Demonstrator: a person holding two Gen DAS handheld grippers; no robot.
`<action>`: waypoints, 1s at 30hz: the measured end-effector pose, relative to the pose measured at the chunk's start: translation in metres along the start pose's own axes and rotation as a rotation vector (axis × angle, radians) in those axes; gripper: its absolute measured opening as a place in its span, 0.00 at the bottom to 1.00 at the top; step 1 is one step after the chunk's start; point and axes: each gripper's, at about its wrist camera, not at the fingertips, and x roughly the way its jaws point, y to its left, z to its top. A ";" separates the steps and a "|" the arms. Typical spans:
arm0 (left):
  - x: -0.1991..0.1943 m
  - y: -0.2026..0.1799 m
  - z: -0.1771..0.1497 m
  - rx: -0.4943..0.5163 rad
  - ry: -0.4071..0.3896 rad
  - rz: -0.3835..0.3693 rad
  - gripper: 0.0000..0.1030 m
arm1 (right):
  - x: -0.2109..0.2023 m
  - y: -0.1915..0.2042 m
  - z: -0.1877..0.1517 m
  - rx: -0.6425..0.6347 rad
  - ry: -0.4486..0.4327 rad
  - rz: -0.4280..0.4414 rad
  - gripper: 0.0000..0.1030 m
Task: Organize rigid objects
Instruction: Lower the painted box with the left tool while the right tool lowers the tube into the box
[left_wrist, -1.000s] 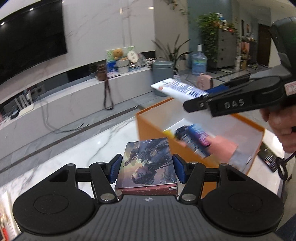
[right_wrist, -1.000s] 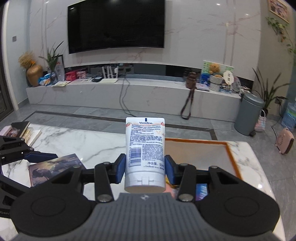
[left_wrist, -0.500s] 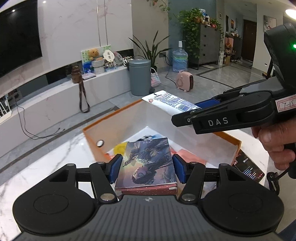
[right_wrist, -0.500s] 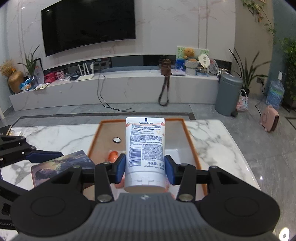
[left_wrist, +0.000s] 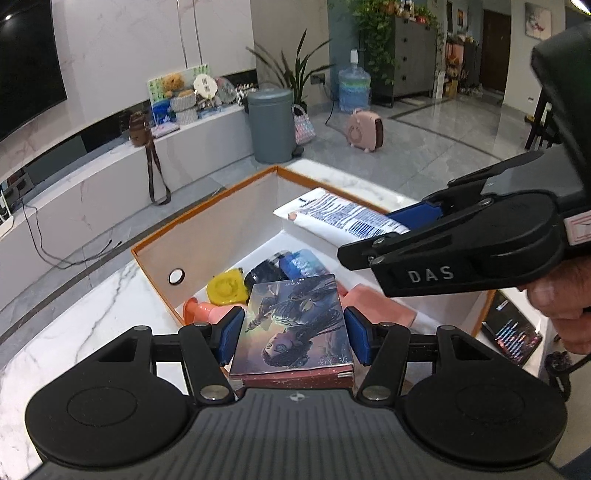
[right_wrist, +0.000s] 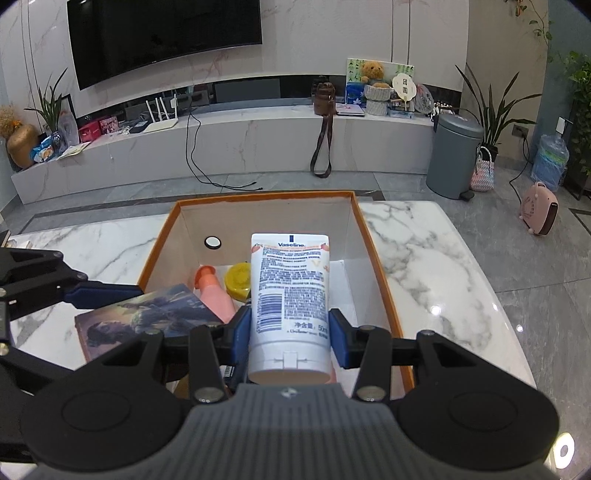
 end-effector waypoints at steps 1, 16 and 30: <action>0.005 0.000 0.000 -0.002 0.013 0.005 0.65 | 0.002 0.000 -0.001 0.001 0.005 -0.001 0.45; 0.054 0.001 -0.001 0.046 0.131 0.038 0.65 | 0.057 0.000 -0.006 -0.030 0.167 -0.023 0.45; 0.071 0.000 0.016 0.128 0.164 0.042 0.64 | 0.077 -0.006 0.002 0.029 0.179 -0.033 0.45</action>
